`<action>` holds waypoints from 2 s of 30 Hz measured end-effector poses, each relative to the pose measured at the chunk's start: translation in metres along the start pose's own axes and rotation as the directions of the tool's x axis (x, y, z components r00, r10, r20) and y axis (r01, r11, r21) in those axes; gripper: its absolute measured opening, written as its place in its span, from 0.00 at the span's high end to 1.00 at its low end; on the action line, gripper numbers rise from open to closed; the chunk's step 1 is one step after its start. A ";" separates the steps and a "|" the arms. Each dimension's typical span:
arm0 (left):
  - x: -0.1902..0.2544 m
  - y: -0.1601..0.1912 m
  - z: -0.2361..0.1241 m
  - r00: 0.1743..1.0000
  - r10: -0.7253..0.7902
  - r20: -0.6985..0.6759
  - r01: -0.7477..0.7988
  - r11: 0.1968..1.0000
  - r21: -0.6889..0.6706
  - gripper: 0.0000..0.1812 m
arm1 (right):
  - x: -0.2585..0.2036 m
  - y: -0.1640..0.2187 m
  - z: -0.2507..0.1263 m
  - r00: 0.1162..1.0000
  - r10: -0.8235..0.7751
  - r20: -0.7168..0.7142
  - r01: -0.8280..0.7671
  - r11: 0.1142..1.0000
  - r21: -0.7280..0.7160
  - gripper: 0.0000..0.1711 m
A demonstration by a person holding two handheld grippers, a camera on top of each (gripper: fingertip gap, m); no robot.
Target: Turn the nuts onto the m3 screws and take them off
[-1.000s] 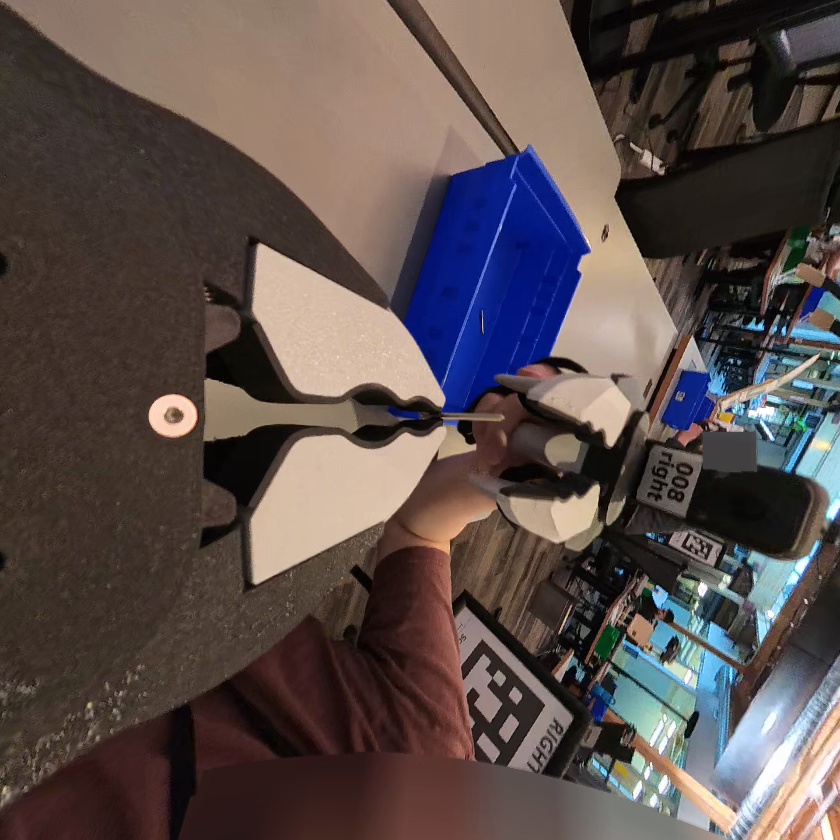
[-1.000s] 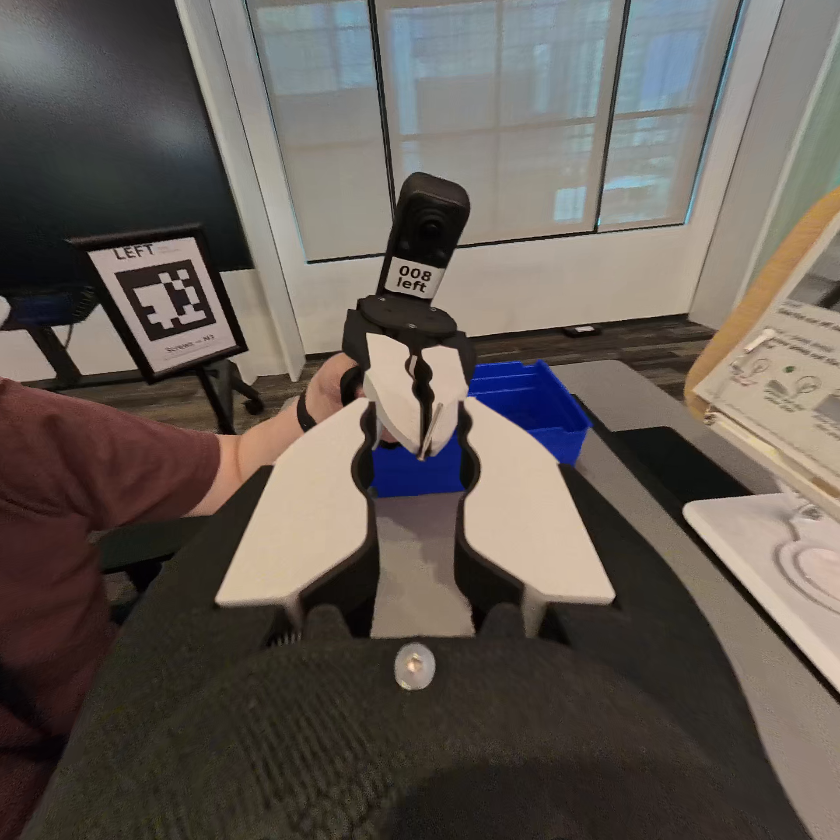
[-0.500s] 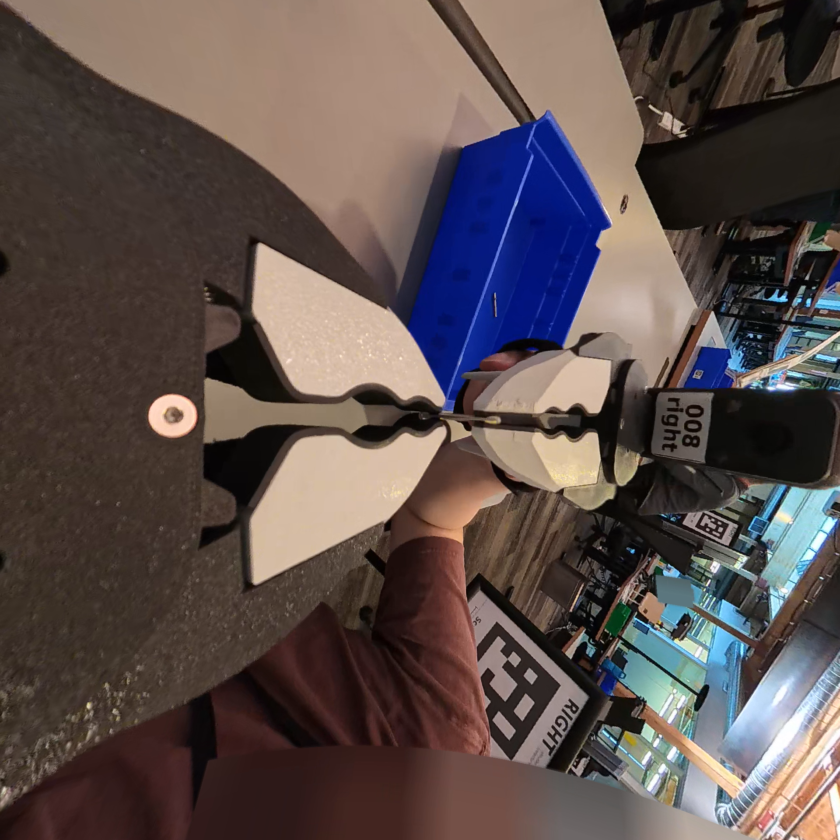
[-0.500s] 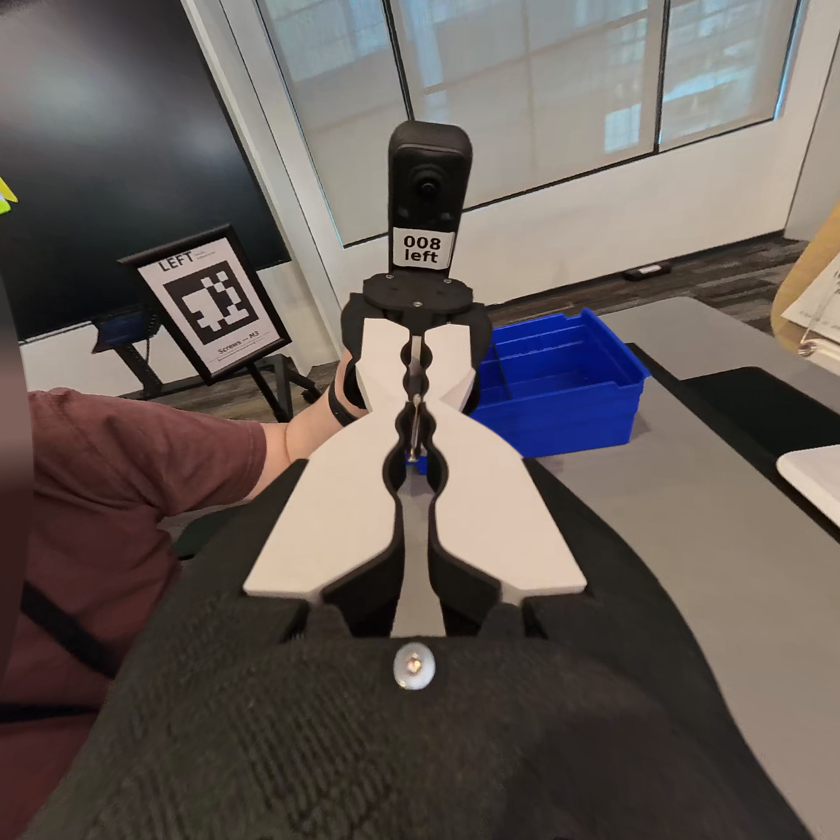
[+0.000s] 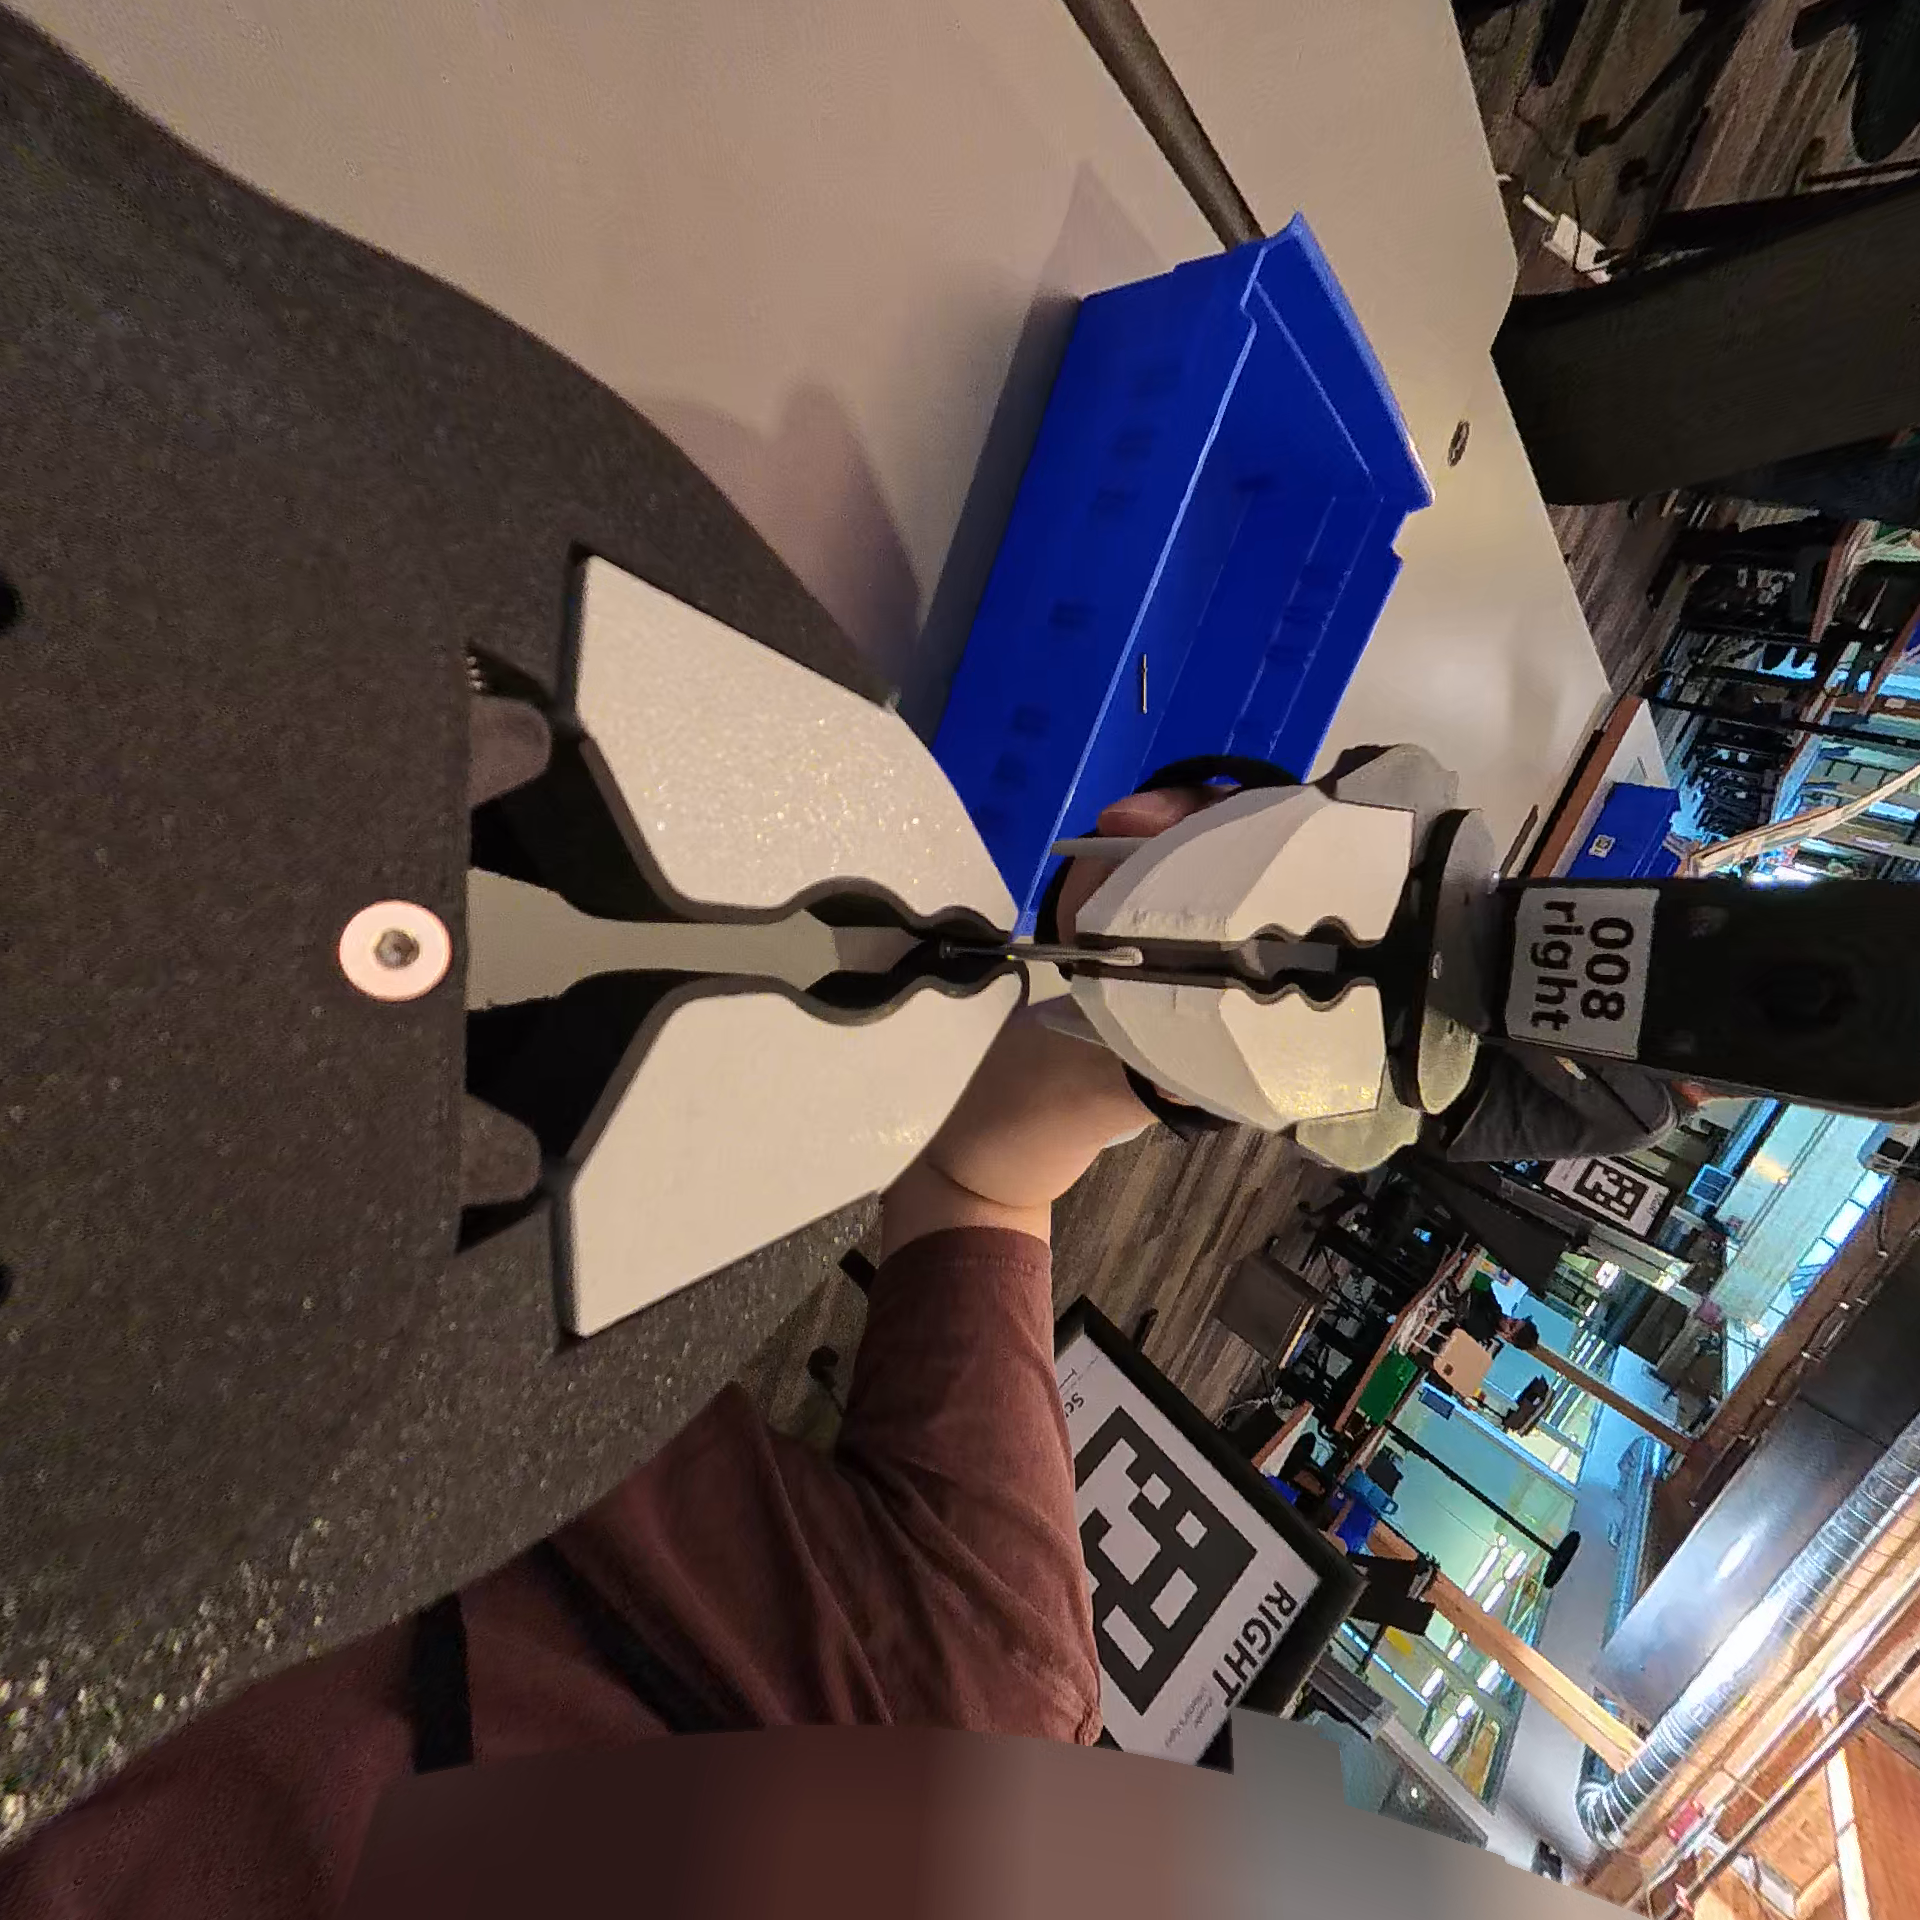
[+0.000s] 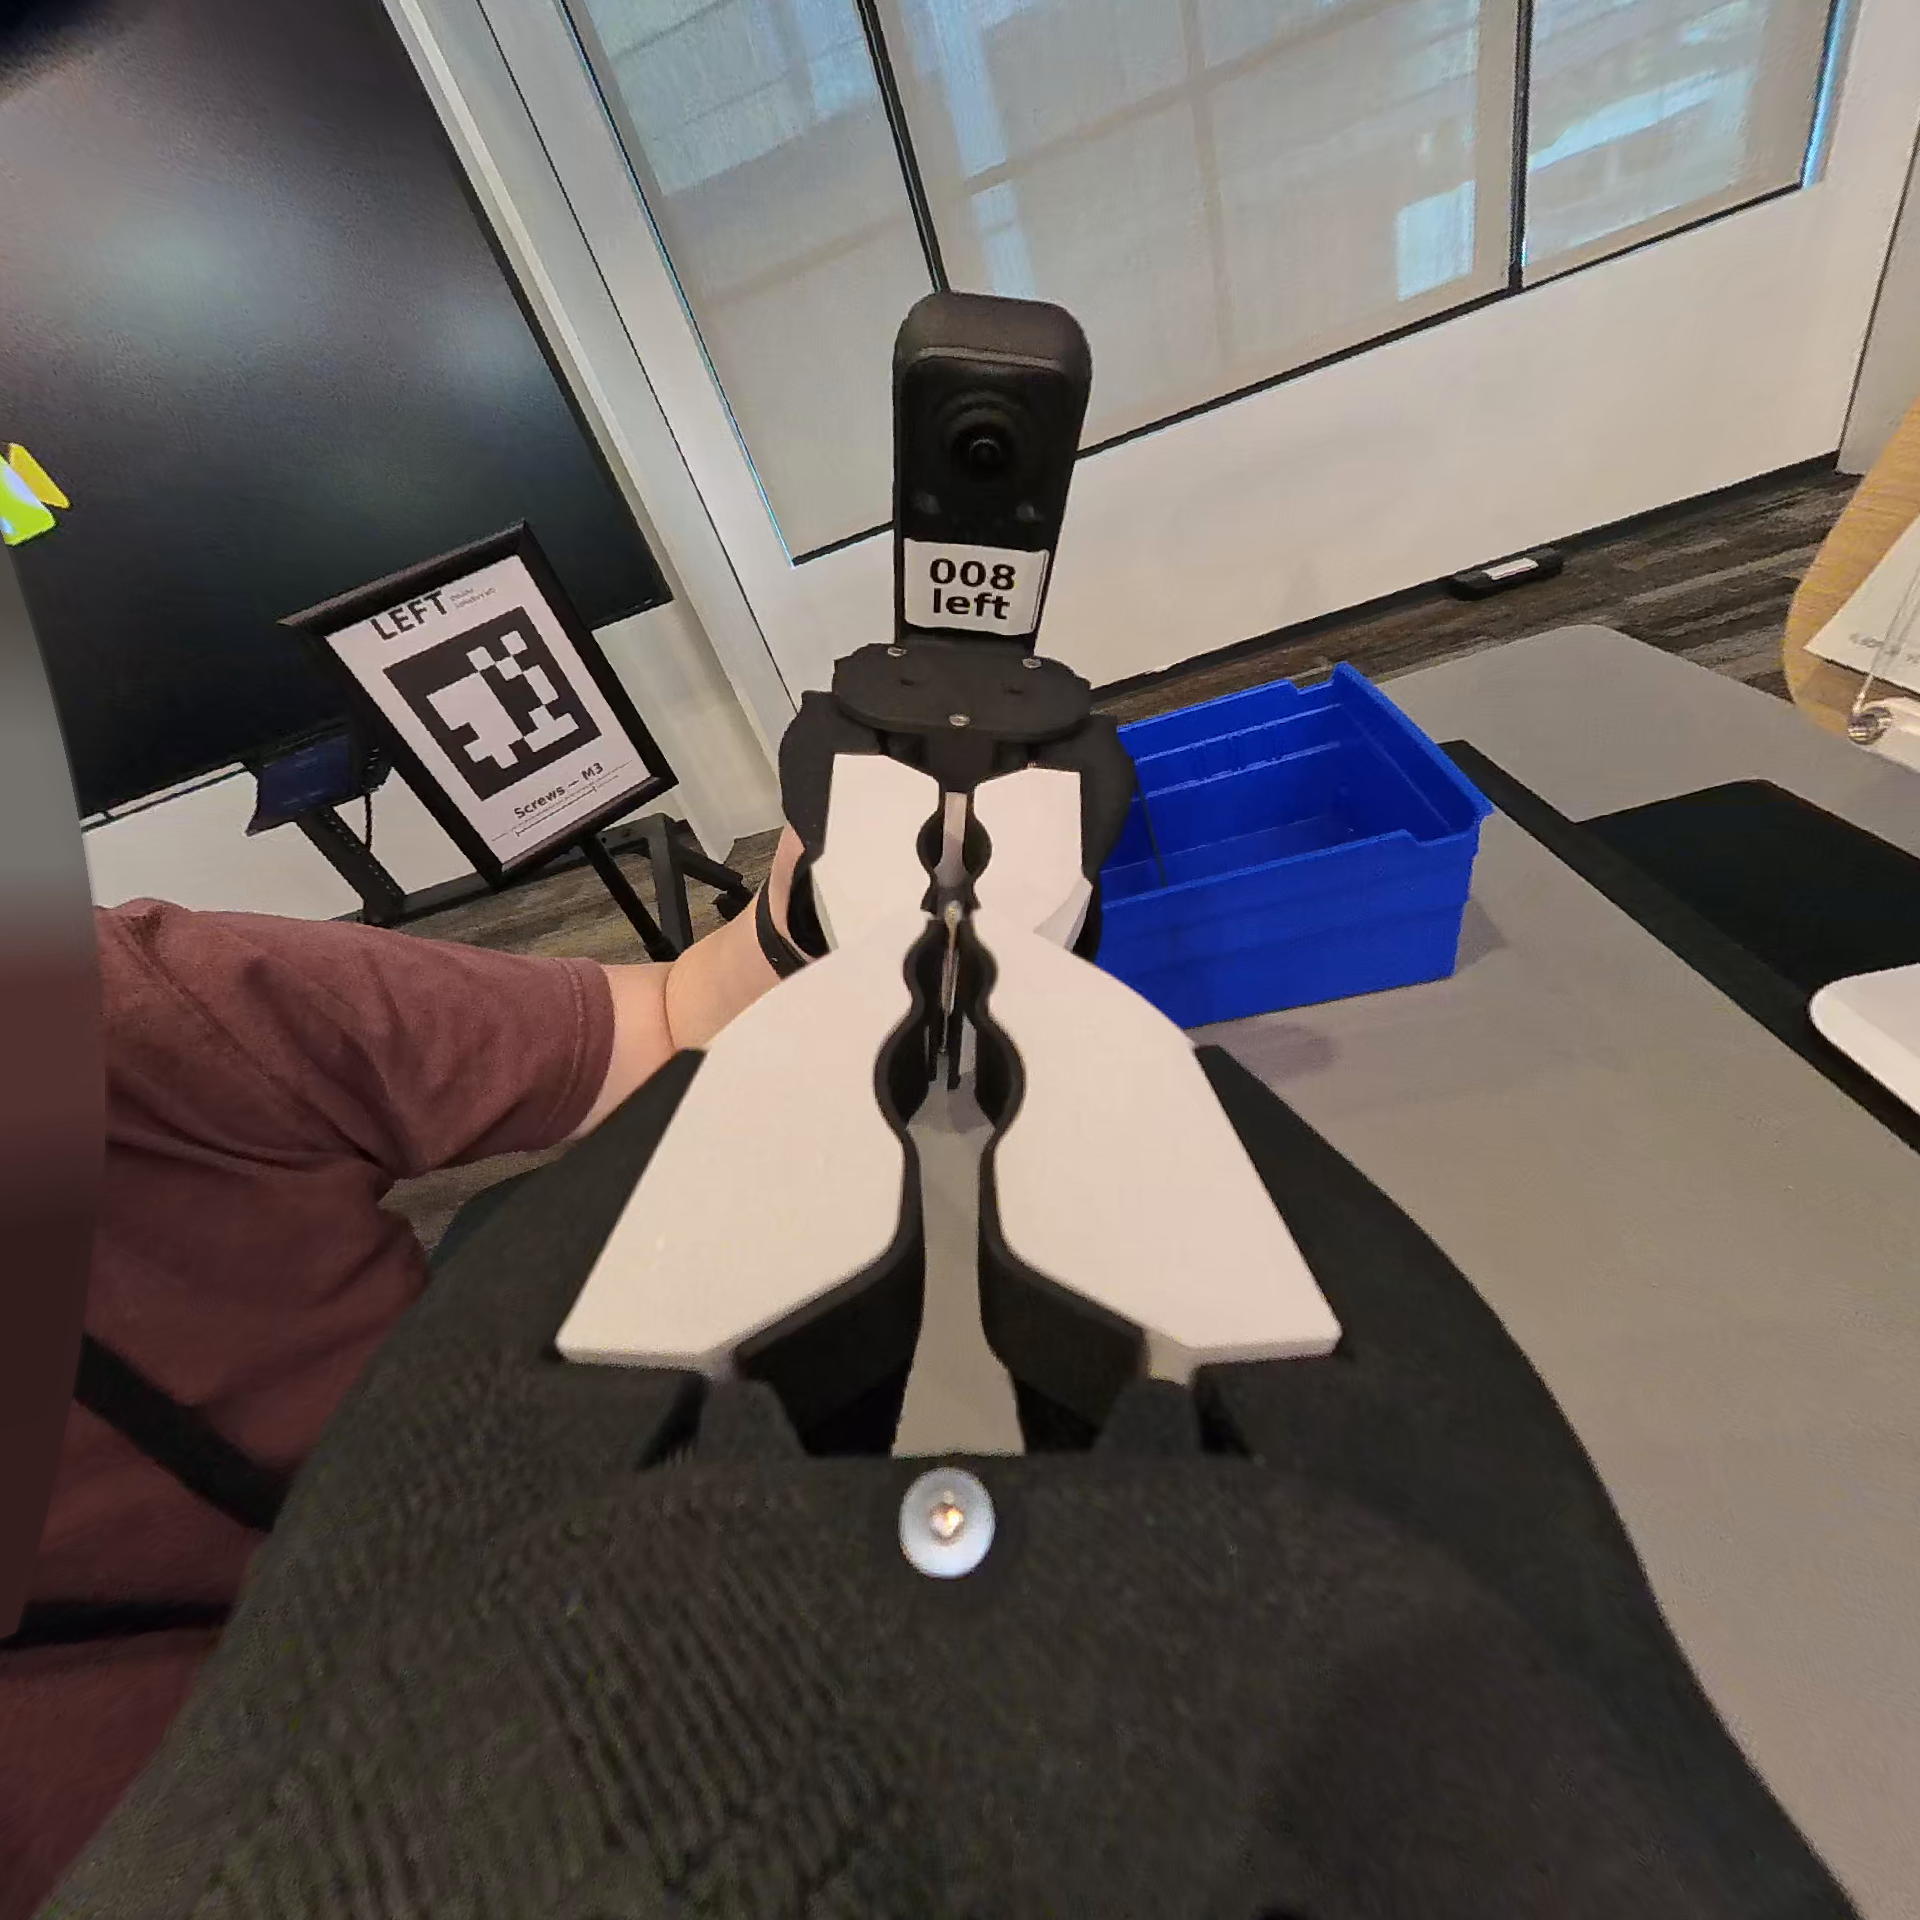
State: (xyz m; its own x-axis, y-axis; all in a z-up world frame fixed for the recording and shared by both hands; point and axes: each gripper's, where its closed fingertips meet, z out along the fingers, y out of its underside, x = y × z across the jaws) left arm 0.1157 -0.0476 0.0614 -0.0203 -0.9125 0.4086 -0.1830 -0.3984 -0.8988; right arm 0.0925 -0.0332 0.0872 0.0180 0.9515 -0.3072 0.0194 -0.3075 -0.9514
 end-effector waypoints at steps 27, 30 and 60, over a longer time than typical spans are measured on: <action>-0.032 -0.038 -0.150 0.881 0.020 0.473 -0.074 0.993 0.094 0.99 | 0.081 0.230 -0.008 0.931 -0.358 -0.076 0.031 0.284 -0.958 0.89; -0.036 -0.033 -0.140 0.888 0.024 0.459 -0.061 0.996 0.065 0.99 | 0.083 0.234 -0.007 0.928 -0.366 -0.072 0.031 0.268 -0.963 0.89; -0.070 0.058 -0.012 0.918 0.275 0.287 -0.159 0.915 -0.370 0.99 | -0.003 0.092 -0.032 0.898 -0.427 0.106 0.382 0.640 -0.667 0.97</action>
State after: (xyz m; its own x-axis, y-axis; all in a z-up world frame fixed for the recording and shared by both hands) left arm 0.0943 -0.0051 -0.0172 0.2128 -0.9737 0.0820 -0.5278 -0.1851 -0.8290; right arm 0.1258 -0.0645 0.0010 -0.0978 0.9870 0.1277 0.6858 0.1598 -0.7100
